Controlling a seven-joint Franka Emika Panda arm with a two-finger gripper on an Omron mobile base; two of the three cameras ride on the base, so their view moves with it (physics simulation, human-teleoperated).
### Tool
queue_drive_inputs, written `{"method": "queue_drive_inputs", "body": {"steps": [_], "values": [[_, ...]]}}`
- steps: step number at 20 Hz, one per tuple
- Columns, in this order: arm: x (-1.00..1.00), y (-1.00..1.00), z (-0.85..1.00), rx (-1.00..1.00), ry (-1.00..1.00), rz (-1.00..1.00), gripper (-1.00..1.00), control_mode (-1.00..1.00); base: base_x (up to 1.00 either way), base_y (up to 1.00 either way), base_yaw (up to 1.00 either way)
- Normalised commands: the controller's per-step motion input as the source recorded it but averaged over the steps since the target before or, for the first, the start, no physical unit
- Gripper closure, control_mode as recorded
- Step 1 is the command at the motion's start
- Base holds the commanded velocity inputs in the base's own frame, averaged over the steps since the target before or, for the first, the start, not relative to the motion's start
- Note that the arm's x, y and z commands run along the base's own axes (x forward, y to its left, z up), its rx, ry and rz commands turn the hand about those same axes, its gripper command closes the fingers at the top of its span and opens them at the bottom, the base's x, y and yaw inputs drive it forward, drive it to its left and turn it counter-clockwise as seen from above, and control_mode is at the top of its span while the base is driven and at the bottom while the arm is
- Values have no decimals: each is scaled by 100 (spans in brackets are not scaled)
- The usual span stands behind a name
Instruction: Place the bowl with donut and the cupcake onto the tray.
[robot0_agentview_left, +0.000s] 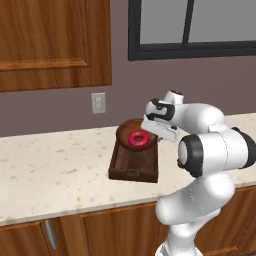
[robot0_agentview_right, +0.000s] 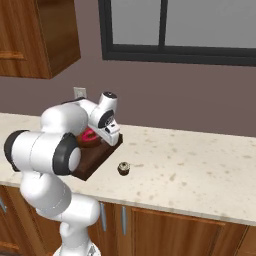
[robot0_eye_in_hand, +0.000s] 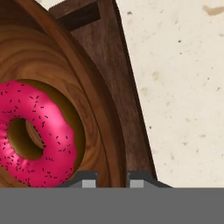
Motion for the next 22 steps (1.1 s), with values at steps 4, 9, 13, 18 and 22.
{"method": "queue_drive_inputs", "body": {"steps": [4, 9, 13, 18, 22], "values": [[15, 0, -23, -2, 0, -6, 100, -100, 0, 0, 0], [22, 0, -20, -3, 0, -5, 100, -100, 0, 0, 0], [8, 0, -11, -1, 0, -3, 100, -100, 0, 0, 0], [0, 0, 0, 0, 0, 0, 100, -100, 0, 0, 0], [0, 0, 0, 0, 0, 0, -100, -100, 0, 0, 0]]}}
